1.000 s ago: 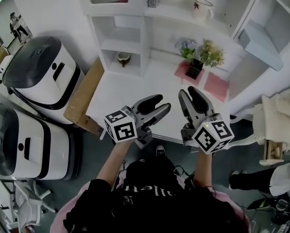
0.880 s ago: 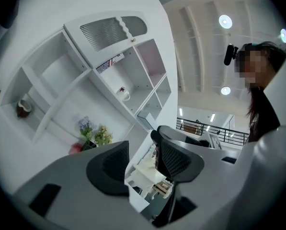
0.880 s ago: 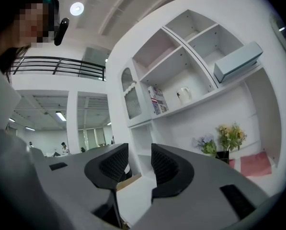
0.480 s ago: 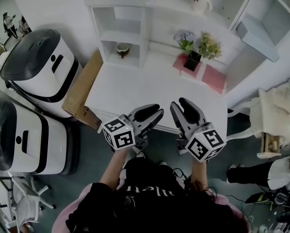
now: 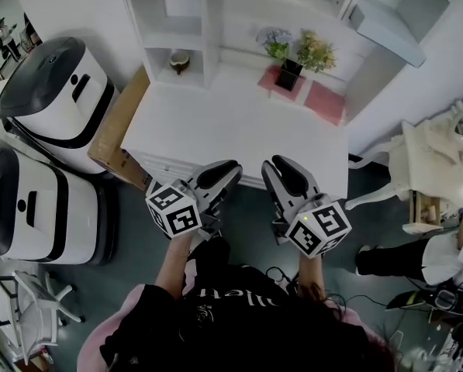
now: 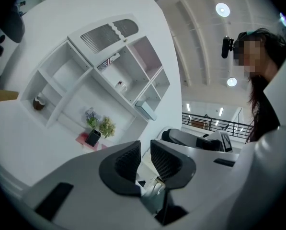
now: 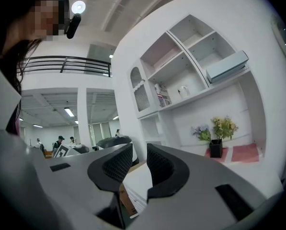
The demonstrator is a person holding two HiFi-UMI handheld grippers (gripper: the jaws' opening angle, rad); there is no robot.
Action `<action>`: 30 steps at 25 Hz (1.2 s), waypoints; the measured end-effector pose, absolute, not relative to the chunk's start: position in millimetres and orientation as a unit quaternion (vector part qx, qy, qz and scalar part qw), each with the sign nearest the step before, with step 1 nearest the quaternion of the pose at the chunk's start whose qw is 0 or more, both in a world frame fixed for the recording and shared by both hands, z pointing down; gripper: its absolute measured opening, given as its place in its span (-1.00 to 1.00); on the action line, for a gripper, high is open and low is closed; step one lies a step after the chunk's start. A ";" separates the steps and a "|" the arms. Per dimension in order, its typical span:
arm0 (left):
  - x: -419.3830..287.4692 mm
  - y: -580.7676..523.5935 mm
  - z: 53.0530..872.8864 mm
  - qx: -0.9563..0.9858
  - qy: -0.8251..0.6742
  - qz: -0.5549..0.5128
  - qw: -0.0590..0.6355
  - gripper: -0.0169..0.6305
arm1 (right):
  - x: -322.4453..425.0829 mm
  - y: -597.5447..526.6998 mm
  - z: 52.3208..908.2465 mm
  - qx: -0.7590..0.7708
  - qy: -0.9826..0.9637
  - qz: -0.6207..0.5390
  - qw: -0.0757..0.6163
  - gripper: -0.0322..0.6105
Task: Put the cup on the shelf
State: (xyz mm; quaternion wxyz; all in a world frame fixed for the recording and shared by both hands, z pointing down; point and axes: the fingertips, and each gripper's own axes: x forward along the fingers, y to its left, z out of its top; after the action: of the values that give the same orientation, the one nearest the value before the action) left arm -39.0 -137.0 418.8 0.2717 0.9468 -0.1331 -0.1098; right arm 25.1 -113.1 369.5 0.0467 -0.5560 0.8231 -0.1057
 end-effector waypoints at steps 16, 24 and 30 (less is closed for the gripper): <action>-34.7 27.9 425.7 0.941 -0.179 -0.100 0.269 -0.72 | 26.4 47.5 387.3 -0.495 0.859 -0.120 0.051 -0.68; -38.4 60.9 427.6 0.942 -0.196 -0.097 0.256 -0.72 | 20.8 81.5 393.1 -0.473 0.871 -0.120 0.047 -0.69; -40.0 72.3 426.9 0.944 -0.195 -0.088 0.249 -0.72 | 16.0 89.2 392.9 -0.465 0.875 -0.122 0.048 -0.69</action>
State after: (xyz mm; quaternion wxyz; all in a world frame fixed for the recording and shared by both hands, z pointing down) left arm -40.0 72.3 426.9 0.2494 0.9443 -0.1955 -0.0883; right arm 16.0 89.2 392.9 0.0481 -0.4652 0.8754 -0.1225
